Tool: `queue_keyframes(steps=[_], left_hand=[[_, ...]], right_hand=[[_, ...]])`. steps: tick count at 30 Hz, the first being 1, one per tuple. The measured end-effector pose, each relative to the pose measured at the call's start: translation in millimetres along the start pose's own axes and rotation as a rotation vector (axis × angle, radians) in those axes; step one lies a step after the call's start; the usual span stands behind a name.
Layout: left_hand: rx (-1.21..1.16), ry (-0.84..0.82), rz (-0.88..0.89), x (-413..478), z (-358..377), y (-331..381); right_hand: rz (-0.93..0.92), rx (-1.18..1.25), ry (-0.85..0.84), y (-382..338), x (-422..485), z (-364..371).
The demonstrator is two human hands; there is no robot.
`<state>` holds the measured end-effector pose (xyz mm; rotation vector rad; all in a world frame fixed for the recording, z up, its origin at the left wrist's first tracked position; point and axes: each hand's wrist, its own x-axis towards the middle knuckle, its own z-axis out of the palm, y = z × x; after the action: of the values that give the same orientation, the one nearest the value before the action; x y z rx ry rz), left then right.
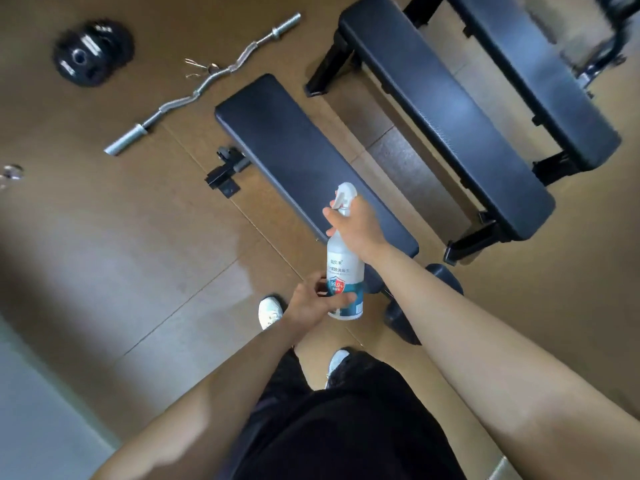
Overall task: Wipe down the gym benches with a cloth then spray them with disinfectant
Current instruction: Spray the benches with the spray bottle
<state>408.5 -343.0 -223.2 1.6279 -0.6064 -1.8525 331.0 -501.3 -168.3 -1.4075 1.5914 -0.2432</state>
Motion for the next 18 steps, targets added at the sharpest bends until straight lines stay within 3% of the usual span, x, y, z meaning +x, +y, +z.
queue_keyframes(steps=[8, 15, 18], left_hand=[[-0.107, 0.11, 0.041, 18.9, -21.6, 33.9], [-0.194, 0.211, 0.027, 43.8, -41.4, 85.3], [-0.209, 0.251, 0.004, 59.1, -44.9, 113.2]], right_hand=[[-0.083, -0.073, -0.066, -42.9, 45.8, 12.9], [-0.125, -0.042, -0.355, -81.2, 110.2, 12.4], [-0.137, 0.017, -0.356, -97.4, 136.7, 7.3]])
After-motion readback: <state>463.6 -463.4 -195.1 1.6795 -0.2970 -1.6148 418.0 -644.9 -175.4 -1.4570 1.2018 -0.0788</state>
